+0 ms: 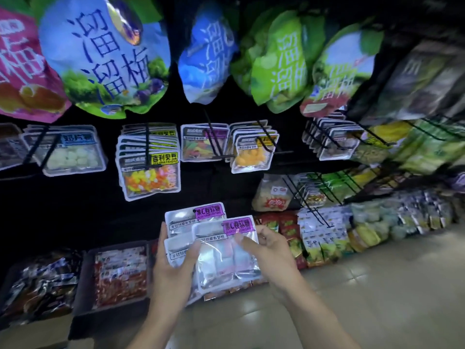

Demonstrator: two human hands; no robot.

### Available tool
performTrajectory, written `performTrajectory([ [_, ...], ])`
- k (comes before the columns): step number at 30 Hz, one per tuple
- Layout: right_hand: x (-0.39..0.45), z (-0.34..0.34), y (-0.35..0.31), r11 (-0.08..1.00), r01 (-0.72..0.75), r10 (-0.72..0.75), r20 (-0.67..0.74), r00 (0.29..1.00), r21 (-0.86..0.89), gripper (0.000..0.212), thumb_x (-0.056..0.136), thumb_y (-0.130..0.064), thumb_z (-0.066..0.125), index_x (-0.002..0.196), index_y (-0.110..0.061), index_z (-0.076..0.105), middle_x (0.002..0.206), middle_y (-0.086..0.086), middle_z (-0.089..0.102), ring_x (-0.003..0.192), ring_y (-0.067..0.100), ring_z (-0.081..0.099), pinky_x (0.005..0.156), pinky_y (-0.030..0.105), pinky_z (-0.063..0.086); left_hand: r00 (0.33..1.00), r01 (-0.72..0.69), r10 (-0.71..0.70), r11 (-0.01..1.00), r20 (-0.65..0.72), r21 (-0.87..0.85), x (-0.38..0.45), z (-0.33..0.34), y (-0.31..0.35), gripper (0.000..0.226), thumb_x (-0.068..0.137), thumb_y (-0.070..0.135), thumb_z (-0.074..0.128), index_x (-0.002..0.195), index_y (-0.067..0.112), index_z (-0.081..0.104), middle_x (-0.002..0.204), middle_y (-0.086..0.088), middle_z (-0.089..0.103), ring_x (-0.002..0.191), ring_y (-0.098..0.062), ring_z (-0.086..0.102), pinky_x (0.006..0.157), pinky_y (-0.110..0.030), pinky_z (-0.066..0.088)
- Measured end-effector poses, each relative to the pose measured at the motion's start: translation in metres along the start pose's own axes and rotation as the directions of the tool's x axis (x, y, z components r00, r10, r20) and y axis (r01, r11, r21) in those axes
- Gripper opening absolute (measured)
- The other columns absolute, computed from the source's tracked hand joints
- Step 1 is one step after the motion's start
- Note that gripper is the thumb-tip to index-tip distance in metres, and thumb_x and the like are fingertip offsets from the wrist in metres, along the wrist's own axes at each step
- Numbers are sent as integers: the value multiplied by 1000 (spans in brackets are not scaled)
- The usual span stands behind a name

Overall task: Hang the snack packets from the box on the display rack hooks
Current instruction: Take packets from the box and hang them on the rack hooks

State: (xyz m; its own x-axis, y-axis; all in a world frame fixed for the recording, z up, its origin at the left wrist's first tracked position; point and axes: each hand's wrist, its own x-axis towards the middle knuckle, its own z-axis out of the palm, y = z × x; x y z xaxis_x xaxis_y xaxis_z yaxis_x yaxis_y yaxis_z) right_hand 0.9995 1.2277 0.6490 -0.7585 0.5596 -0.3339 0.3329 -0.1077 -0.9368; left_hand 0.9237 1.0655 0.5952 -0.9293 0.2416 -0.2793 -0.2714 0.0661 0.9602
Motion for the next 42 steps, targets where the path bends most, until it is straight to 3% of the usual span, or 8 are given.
performTrajectory([
  [7, 20, -85, 0, 998, 41, -40, -24, 999, 41, 7, 91, -22, 75, 91, -18, 69, 84, -12, 77, 75, -4, 68, 65, 16, 45, 995, 63, -72, 991, -74, -116, -25, 69, -6, 83, 76, 58, 72, 145, 69, 28, 70, 39, 67, 66, -18, 52, 58, -41, 49],
  [10, 26, -104, 0, 998, 59, -58, 72, 996, -7, 9, 91, -26, 75, 95, -19, 72, 92, -10, 79, 88, 5, 73, 75, 28, 47, 992, -2, -13, 992, -123, -123, -40, 88, -8, 77, 89, 35, 74, 150, 59, 33, 103, 36, 72, 47, -5, 51, 45, -22, 47],
  [13, 32, -106, 3, 997, 67, -58, 197, 979, -38, 12, 90, -28, 75, 99, -20, 74, 96, -5, 80, 93, 18, 75, 77, 34, 53, 968, 6, -39, 991, -248, -132, -59, 91, -14, 77, 89, 33, 76, 151, 51, 34, 139, 16, 62, 102, -14, 75, 66, -16, 58],
  [15, 33, -100, 3, 997, 51, -31, 296, 955, -62, 14, 88, -32, 76, 98, -23, 75, 99, -3, 80, 97, 25, 75, 90, 45, 55, 940, 63, -120, 981, -319, -184, -75, 90, -12, 69, 88, 40, 76, 144, 53, 39, 133, 9, 68, 123, -46, 59, 88, -46, 59],
  [21, 25, -51, -3, 994, 69, -20, 496, 868, -81, 13, 89, -27, 75, 99, -18, 75, 97, 6, 80, 95, 34, 76, 98, 55, 54, 837, 50, -175, 968, -518, -246, -111, 56, -15, 79, 67, 82, 71, 135, 48, 51, 130, 15, 68, 120, -24, 67, 102, -55, 54],
  [24, 19, -20, -5, 995, 66, -15, 553, 833, -71, 14, 89, -27, 76, 100, -18, 75, 97, 10, 80, 94, 37, 75, 96, 59, 54, 818, 21, -226, 930, -529, -366, -121, 37, -15, 24, 99, 41, 62, 121, 47, 57, 114, 15, 75, 106, -28, 73, 92, -54, 59],
  [28, 9, 19, -8, 997, 62, -21, 577, 817, -51, 13, 90, -23, 76, 98, -14, 74, 97, 16, 79, 90, 39, 75, 88, 55, 57, 818, -17, -185, 939, -545, -345, -127, 9, -13, 33, 99, 17, 62, 115, 46, 59, 97, 9, 79, 87, -27, 77, 65, -36, 62],
  [42, 53, -23, -7, 927, 373, -367, 102, 924, -37, 8, 98, -27, 68, 90, -26, 66, 86, -5, 75, 79, 4, 68, 79, 33, 50, 850, -92, -48, 967, -525, -237, -102, -3, -31, 46, 95, 27, 71, 124, 58, 53, 112, -9, 73, 94, -26, 77, 69, -36, 63],
])
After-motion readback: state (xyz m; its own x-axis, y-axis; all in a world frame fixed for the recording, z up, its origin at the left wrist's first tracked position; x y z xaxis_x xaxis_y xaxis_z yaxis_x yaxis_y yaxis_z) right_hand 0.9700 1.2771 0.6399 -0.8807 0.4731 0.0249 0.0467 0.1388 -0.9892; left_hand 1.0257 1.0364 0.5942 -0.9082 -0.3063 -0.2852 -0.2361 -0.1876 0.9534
